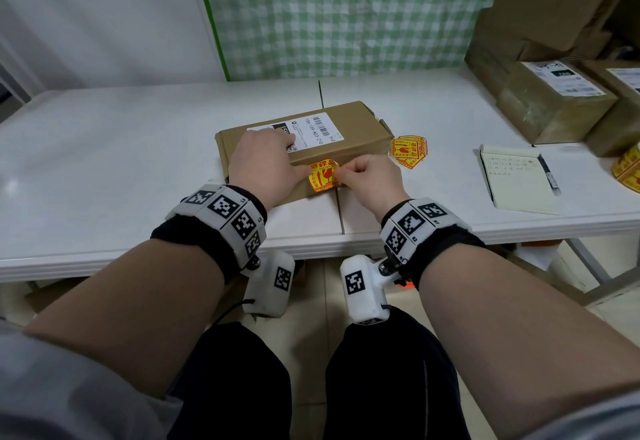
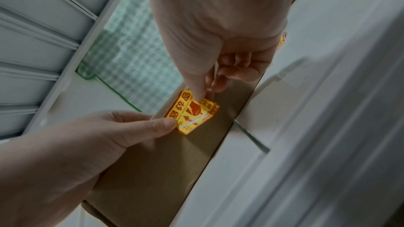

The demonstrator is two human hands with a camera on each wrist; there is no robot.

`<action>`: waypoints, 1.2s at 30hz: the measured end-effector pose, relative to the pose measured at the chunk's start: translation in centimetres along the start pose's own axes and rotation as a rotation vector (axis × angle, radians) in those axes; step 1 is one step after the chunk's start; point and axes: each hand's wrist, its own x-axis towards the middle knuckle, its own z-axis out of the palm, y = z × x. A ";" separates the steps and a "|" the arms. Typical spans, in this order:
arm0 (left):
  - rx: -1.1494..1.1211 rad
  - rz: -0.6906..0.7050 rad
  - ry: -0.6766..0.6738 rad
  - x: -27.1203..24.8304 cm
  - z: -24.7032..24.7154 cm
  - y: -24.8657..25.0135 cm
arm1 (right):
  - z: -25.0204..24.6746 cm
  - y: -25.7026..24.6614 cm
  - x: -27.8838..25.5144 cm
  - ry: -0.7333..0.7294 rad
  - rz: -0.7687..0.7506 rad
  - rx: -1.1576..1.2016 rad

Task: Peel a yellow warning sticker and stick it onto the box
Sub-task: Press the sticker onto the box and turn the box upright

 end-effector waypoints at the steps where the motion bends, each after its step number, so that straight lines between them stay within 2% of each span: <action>1: 0.002 0.002 0.002 0.0 0.0 0.0 | 0.0 0.0 0.0 0.005 0.012 0.002; 4: 0.012 0.007 -0.001 0.0 -0.1 0.0 | -0.1 0.1 0.1 0.042 0.054 0.009; 7: 0.038 0.007 -0.009 0.1 -0.2 0.0 | -1.0 0.2 0.2 0.139 0.065 -0.028; 11: 0.131 0.011 -0.026 0.2 -0.5 0.2 | -2.4 -0.8 0.2 0.367 -0.065 -0.027; 13: 0.190 0.019 -0.038 0.2 -0.7 0.5 | -2.6 -1.2 0.6 0.319 -0.127 -0.119; 16: 0.268 0.022 -0.034 0.4 -0.9 1.0 | -2.5 -1.2 1.6 0.114 -0.149 -0.383; 18: 0.306 0.018 -0.037 0.6 -1.0 1.4 | -2.5 -1.0 2.0 0.053 -0.157 -0.379; 22: 0.295 0.009 -0.044 0.9 -0.8 2.5 | -2.8 -0.7 2.1 0.020 -0.157 -0.261; 27: 0.211 0.022 -0.014 1.3 0.0 3.6 | -2.8 -0.2 2.3 -0.010 -0.152 -0.253; 36: 0.241 0.093 0.001 1.4 1.3 3.6 | -2.4 0.4 2.4 0.001 -0.150 -0.187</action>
